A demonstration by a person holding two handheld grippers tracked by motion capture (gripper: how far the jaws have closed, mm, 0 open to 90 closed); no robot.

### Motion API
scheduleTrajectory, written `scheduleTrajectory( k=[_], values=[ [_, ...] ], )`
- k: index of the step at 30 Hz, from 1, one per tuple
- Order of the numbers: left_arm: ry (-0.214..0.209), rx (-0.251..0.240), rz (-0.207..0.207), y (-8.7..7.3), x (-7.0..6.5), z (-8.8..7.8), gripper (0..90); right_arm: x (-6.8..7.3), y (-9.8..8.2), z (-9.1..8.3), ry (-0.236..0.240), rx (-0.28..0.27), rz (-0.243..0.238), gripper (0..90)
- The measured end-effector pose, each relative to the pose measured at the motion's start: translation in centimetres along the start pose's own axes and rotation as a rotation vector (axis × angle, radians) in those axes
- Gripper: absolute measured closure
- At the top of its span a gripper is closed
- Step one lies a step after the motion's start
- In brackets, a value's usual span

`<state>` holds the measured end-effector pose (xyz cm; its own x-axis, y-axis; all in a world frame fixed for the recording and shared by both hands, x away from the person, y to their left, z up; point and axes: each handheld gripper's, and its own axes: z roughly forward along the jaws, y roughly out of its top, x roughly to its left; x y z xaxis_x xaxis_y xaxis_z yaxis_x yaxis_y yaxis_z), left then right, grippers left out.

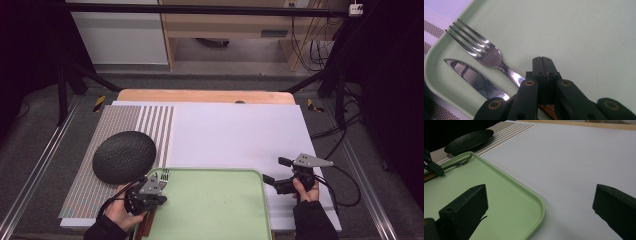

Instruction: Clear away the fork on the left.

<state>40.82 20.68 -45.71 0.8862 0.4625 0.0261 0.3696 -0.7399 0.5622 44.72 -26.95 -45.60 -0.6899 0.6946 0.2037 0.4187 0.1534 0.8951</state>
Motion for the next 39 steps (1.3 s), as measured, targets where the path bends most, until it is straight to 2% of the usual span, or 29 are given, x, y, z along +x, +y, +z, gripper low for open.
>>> scheduleTrajectory(
  k=[4,7,11,15,17,25,30,34,35,39],
  values=[
    [-0.001,-0.003,0.007,0.0,0.0,-0.1,88.9,0.0,0.0,0.0,-0.001,-0.003,0.001,0.6],
    [0.010,-0.027,0.018,0.2,0.0,-0.6,81.9,0.0,0.0,0.0,0.000,-0.004,0.000,0.6],
    [0.031,-0.066,0.008,0.2,0.2,-1.5,71.8,0.0,0.0,0.0,0.000,-0.004,0.000,0.6],
    [0.062,-0.096,0.000,-0.1,0.7,-2.2,55.8,0.0,0.0,0.0,0.000,-0.004,0.000,0.6],
    [0.076,-0.097,-0.001,-0.2,0.8,-2.4,43.5,0.0,0.0,0.0,0.000,-0.004,-0.001,0.6],
    [0.137,-0.101,-0.015,-0.6,1.5,-3.1,13.0,0.0,0.0,0.0,0.001,-0.008,-0.004,0.6],
    [0.160,-0.106,-0.001,-0.9,1.9,-3.8,3.1,0.0,0.0,0.0,0.003,-0.008,-0.002,0.6],
    [0.165,-0.090,0.049,-1.3,2.3,-4.4,0.9,0.0,0.0,0.0,0.003,-0.008,-0.001,0.6],
    [0.177,-0.080,0.066,-1.4,2.4,-4.5,0.1,0.0,0.0,0.0,0.003,-0.009,-0.002,0.6],
    [0.219,-0.066,0.084,-1.7,2.8,-4.8,0.0,0.0,0.0,0.0,0.004,-0.008,0.001,0.6]
  ],
)
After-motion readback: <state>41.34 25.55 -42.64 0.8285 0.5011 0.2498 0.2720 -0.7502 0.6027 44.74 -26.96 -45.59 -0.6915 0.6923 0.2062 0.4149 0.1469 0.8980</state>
